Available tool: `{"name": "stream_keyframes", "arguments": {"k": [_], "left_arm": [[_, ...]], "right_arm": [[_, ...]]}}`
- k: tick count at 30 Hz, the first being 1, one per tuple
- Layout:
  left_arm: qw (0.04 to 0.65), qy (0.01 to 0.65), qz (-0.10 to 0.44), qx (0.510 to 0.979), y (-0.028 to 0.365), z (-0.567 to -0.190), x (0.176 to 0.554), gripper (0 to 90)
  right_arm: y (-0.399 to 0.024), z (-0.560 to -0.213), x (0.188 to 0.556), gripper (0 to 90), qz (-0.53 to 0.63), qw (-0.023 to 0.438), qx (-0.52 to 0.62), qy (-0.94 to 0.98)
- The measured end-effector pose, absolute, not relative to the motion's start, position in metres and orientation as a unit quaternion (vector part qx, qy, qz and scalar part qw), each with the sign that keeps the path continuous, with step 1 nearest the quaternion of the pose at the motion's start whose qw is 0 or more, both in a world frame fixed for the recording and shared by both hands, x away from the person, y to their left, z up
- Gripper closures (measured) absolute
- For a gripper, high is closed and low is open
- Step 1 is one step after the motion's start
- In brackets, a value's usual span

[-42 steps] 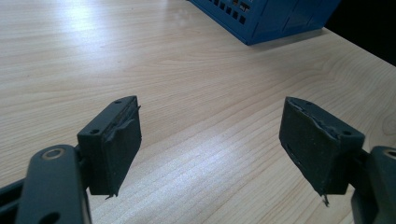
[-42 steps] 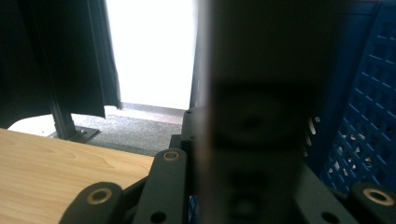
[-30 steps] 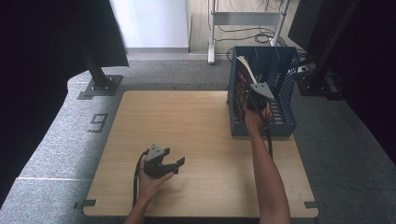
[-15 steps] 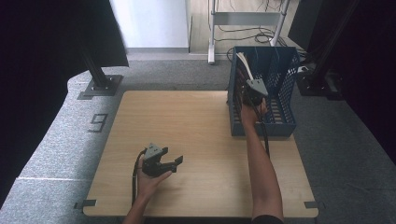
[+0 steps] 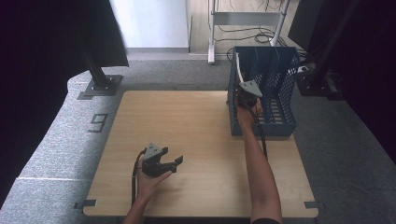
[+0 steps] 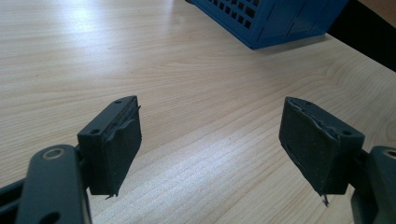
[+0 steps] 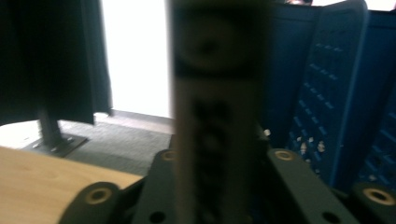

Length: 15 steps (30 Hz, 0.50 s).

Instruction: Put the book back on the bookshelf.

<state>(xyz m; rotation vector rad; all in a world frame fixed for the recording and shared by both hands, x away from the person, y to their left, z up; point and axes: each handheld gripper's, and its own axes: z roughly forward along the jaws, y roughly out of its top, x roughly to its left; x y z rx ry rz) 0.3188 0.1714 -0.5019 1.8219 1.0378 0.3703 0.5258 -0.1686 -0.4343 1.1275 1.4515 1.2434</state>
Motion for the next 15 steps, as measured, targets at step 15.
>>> {"name": "stream_keyframes", "arguments": {"k": [15], "left_arm": [[0.483,0.422,0.154,0.752,0.167,-0.501,0.317,21.0]], "right_arm": [[-0.176,-0.439,0.510,67.9,0.487,0.424,0.420,0.637]]}}
